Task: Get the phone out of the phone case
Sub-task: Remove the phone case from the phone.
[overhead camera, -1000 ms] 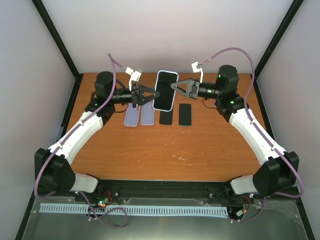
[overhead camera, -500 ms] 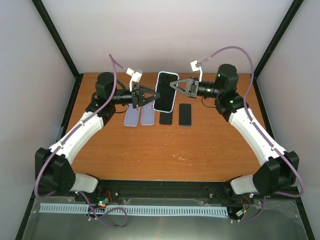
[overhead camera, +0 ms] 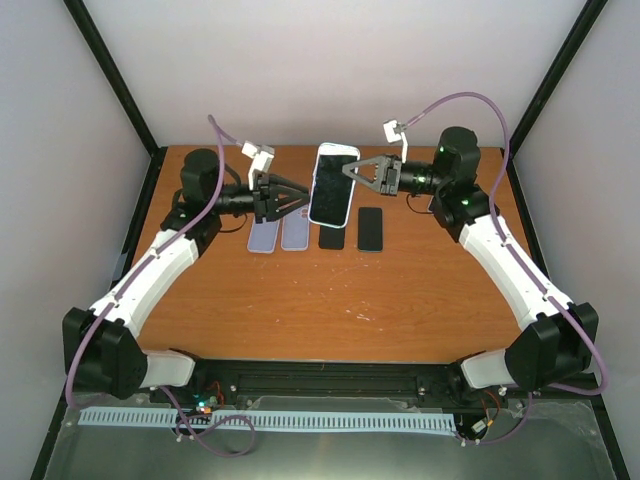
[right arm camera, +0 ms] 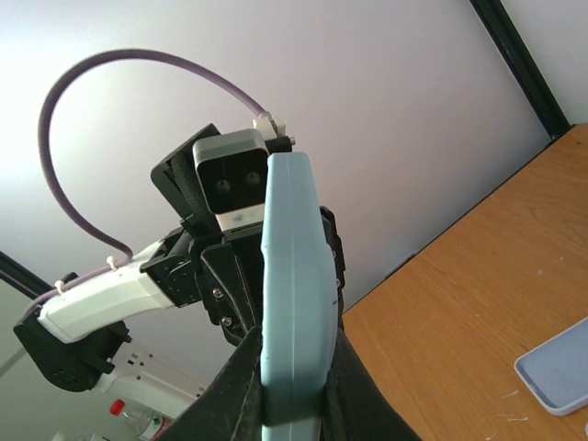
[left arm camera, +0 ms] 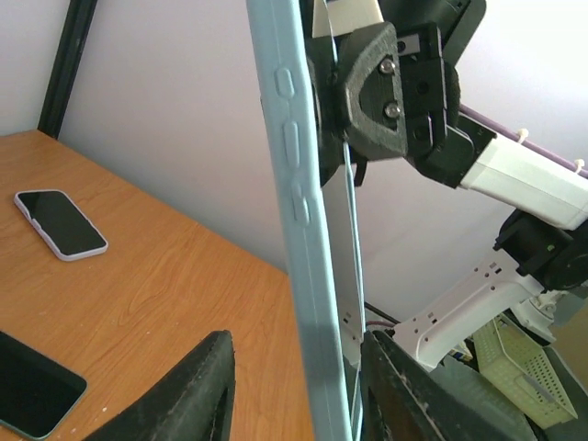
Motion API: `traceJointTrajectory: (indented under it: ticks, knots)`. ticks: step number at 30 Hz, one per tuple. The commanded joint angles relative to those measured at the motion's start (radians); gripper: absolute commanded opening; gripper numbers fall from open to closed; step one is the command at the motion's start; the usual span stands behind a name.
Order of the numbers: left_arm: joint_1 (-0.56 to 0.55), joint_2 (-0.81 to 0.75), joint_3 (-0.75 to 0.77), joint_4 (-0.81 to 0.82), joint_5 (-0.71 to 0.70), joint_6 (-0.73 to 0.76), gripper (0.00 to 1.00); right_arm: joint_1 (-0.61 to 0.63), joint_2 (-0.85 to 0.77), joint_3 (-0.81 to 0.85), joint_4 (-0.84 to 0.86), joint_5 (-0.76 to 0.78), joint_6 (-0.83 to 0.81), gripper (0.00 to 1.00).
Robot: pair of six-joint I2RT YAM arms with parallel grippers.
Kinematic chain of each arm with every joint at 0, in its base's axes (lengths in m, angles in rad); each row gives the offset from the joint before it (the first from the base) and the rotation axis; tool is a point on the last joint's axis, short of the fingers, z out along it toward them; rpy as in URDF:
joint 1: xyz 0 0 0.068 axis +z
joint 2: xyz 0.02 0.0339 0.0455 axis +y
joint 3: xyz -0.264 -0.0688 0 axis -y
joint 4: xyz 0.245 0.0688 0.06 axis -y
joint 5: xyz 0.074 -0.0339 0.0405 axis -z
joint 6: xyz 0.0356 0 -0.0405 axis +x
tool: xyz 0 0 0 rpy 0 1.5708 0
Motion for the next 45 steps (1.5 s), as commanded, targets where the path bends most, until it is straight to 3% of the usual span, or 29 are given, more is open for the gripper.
traceJointTrajectory:
  ticks: [1,13,26,45]
  knots:
    - [0.016,-0.058,-0.01,-0.057,0.087,0.122,0.41,-0.018,-0.04,0.014,0.133,-0.065,0.087,0.03]
    - [0.007,-0.098,-0.049,-0.106,0.148,0.197,0.43,-0.022,-0.064,-0.01,0.221,-0.11,0.172,0.03]
    - [-0.046,-0.066,-0.007,-0.099,0.122,0.185,0.44,-0.022,-0.064,-0.005,0.177,-0.097,0.122,0.03]
    - [-0.042,-0.033,-0.012,-0.124,-0.012,0.189,0.16,-0.019,-0.085,-0.038,0.274,-0.127,0.201,0.03]
